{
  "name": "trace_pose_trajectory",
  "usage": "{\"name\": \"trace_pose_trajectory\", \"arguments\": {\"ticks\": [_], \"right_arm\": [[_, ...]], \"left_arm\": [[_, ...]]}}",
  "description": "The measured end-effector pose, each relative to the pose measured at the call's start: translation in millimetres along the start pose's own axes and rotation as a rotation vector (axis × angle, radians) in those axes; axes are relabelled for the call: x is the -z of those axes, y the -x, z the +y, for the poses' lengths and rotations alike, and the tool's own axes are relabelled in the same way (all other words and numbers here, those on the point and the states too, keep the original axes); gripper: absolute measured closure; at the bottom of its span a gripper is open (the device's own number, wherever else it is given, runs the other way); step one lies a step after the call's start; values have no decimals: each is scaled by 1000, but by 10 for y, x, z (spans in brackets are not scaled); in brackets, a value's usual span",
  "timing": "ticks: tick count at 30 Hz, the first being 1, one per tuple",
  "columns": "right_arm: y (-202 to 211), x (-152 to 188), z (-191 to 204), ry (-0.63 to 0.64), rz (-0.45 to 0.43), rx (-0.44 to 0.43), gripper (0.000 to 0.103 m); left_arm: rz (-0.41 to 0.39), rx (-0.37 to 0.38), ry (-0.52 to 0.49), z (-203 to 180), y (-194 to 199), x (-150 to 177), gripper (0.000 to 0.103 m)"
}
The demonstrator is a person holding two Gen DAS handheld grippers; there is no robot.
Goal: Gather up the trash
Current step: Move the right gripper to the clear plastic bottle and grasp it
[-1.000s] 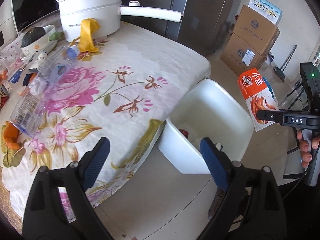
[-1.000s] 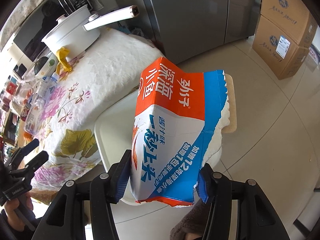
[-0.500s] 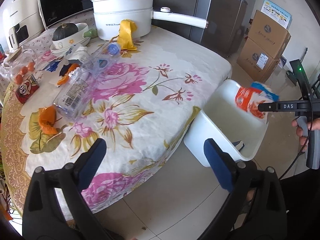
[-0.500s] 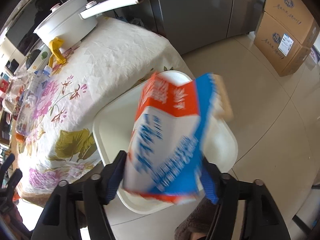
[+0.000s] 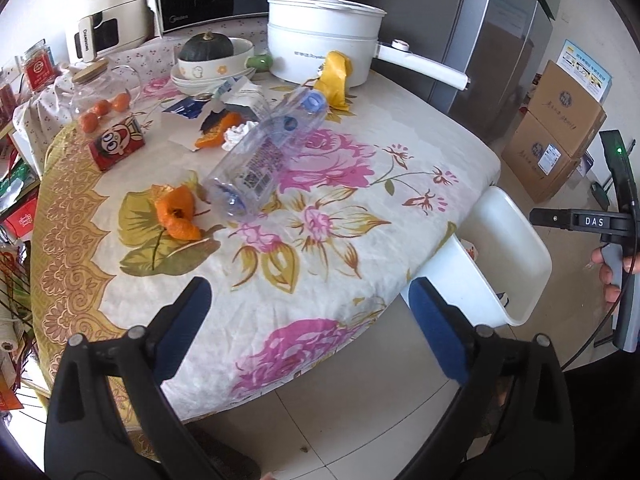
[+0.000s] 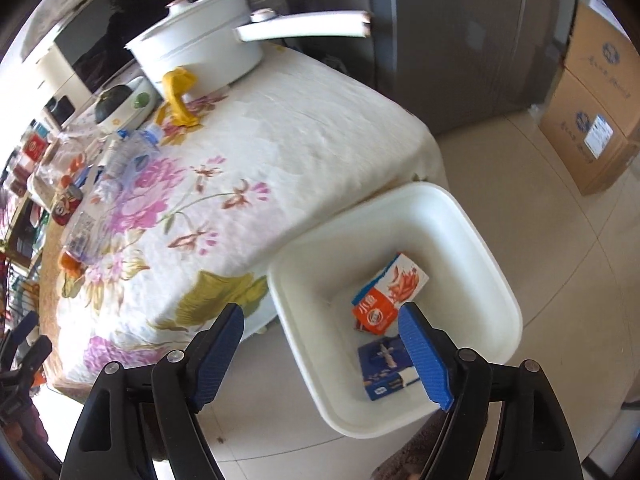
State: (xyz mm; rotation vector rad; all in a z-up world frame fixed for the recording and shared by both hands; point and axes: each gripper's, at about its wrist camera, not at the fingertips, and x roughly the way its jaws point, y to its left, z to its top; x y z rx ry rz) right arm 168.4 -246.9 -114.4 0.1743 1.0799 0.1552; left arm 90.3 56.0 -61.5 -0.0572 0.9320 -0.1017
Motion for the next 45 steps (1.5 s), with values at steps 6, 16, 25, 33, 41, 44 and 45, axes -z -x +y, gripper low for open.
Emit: {"name": "trace_pose_trajectory", "arguments": {"ticks": [6,16,25,33,41,44,45], "right_arm": [[-4,-86,380,49,-21,-32,20],[-56,-196,1008,107,-42,-86,20],[-146,-277,1460,140,-57,-113,20],[-264,-329,1832,166,-62,-141,20],[-477,-406,2261,165,-35,-202,20],[-602,-473,2424,139,-21,-236,20],[-654,-498,2476,128,-14,-247,20]], "left_arm": [[-8,-27,60,317,72,28,4],[-14,-84,126,754,126,66,3],[-12,-146,181,1142,123,77,2],[-1,-208,225,1467,45,77,2],[22,-228,303,1750,-38,76,2],[30,-221,334,1826,-61,95,2],[33,-219,341,1845,-71,99,2]]}}
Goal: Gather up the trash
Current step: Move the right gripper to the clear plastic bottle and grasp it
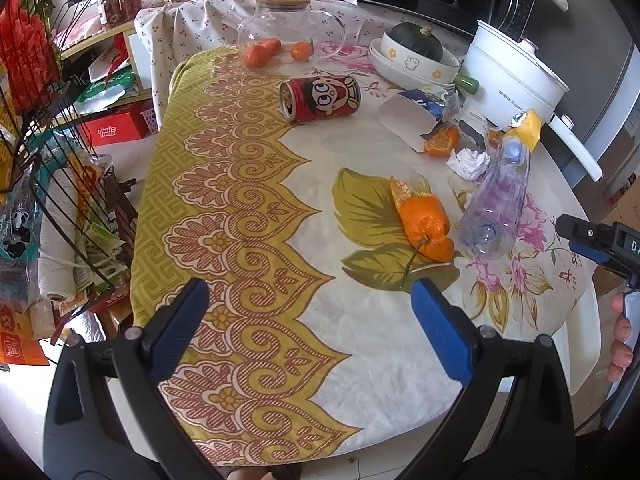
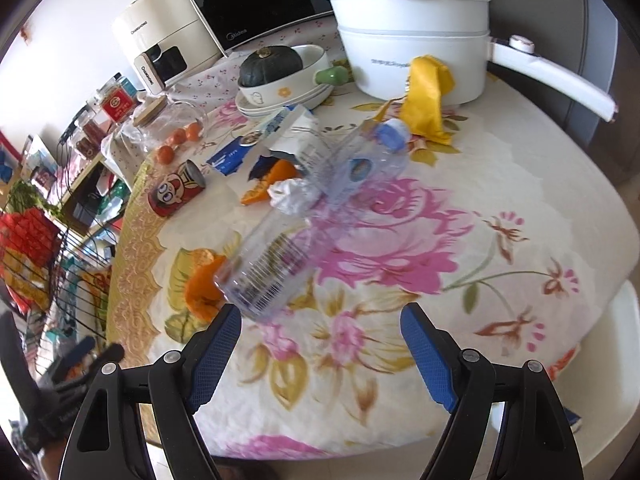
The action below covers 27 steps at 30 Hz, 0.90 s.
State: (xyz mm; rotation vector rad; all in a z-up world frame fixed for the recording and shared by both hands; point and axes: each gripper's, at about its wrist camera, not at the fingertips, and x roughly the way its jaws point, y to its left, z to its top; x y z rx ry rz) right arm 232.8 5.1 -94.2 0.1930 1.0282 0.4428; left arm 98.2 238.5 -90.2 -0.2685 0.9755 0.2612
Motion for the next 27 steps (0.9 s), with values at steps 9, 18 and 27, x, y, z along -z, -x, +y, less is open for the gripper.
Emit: {"name": "trace_pose_trajectory", "arguments": {"ticks": [9,18,27], "right_arm": [[-472,-191,162,-86,37,-48,20],[-829,-161,-59,-205,140,-151,23],[-396,25,-255,-52,143,-40,38]], "left_arm": [[24,2,7,46,-84,-2,2],[34,17,-24,-82,-133,-31,2],[7,107,-67,-365,-145,-61,2]]}}
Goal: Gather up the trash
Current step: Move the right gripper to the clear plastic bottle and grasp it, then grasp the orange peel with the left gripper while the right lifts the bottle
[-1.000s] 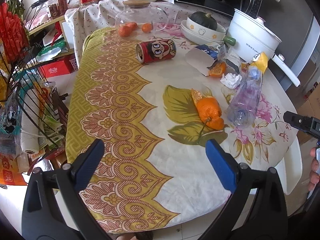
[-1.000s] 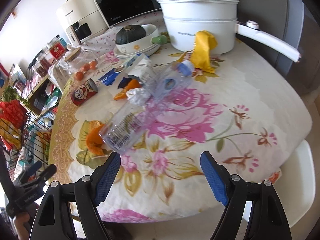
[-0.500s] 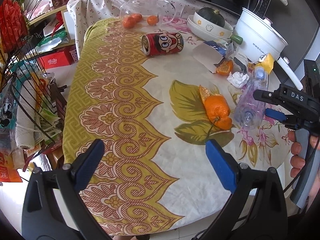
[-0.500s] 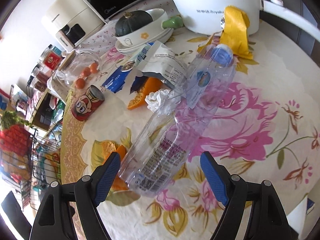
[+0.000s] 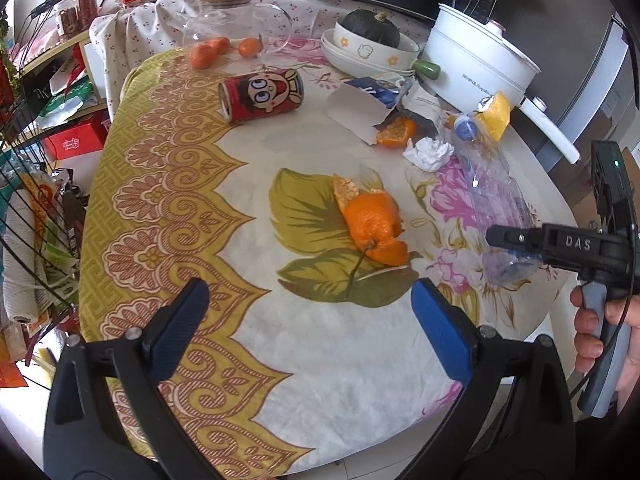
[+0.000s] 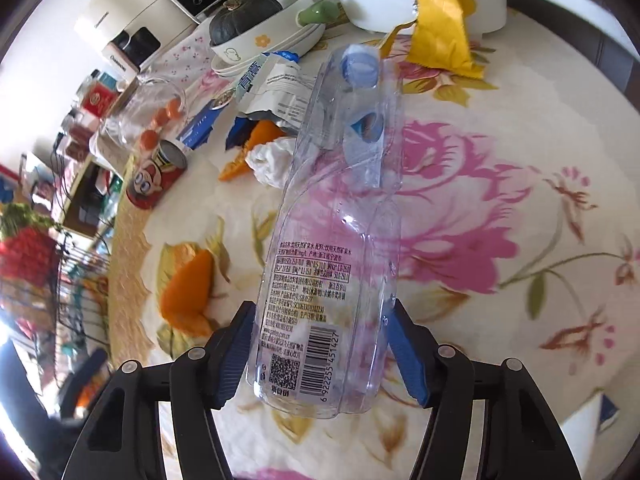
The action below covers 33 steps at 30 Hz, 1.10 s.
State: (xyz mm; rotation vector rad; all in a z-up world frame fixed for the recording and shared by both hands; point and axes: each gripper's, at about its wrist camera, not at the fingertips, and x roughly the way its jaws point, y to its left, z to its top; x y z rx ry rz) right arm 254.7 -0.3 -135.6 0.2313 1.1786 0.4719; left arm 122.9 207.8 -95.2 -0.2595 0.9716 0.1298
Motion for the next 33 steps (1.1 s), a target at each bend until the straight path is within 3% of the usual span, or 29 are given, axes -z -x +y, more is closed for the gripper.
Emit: {"name": "trace_pose_trajectory", "arguments": {"ticks": [5,12,16,20,22,27,33], "right_arm": [[296,144,-195,68,-14,56,39],[620,294,-450,107,-35,88,39],[682,358,-533,127,-31,113,39],[713,414,-603,143,-23,129,39],[723,441,-632,147,-22,132,39],[684,468,-716,146,-4,141,39],[544,450,-815,123,33,155,38]], "left_arm": [[31,81,24,-137,-134,-52,4],[82,117,-91,-478,-386,-41,22],[93,75,-134,-620,-515,-50,25],[76,36,-104,-619,-606,-120,28],[73,32,-85,-608,-654,-152,34],[78,24,-70,-634,-746,-168,61],[89,36,-90,-683,-738,-145,74]]}}
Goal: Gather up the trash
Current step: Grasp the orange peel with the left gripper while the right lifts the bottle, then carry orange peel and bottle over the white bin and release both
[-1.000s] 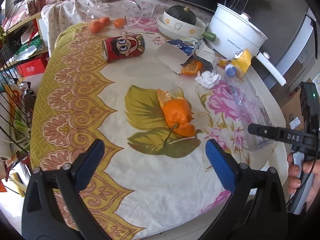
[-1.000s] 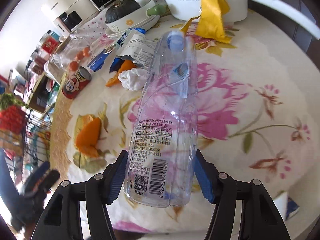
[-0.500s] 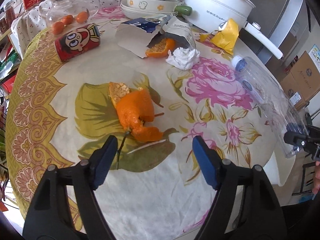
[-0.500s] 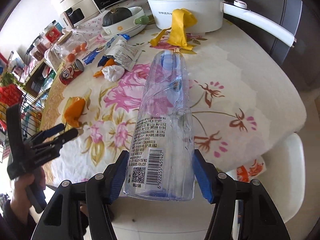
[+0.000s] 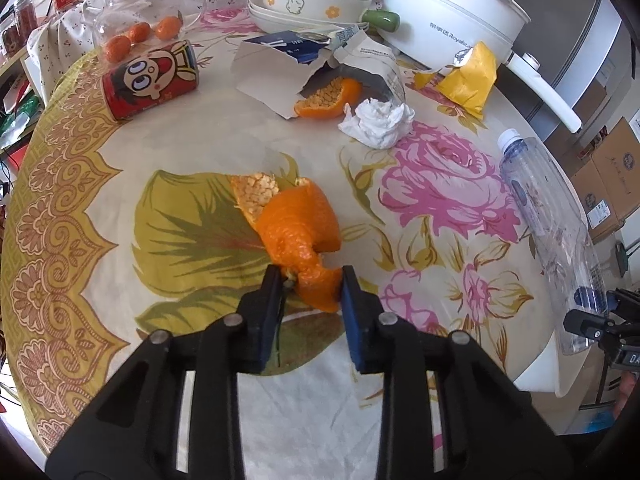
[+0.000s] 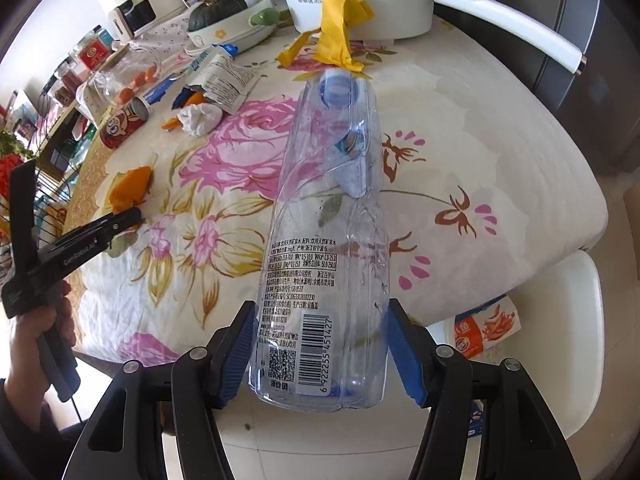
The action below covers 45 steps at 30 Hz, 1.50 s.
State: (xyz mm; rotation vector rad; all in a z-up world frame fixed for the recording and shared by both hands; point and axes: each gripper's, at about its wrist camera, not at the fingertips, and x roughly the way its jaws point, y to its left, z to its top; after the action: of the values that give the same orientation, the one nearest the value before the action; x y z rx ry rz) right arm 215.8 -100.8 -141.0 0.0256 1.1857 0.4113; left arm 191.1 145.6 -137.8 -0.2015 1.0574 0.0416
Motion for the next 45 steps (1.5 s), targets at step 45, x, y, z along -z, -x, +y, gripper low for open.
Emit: {"name": "trace_pose_trajectory", "arguments": {"ticks": [45], "right_arm": [[676,114,-5,-9,-182,-24,42]], "left_arm": [[-18,218,-16,-441,636,334,77]]}}
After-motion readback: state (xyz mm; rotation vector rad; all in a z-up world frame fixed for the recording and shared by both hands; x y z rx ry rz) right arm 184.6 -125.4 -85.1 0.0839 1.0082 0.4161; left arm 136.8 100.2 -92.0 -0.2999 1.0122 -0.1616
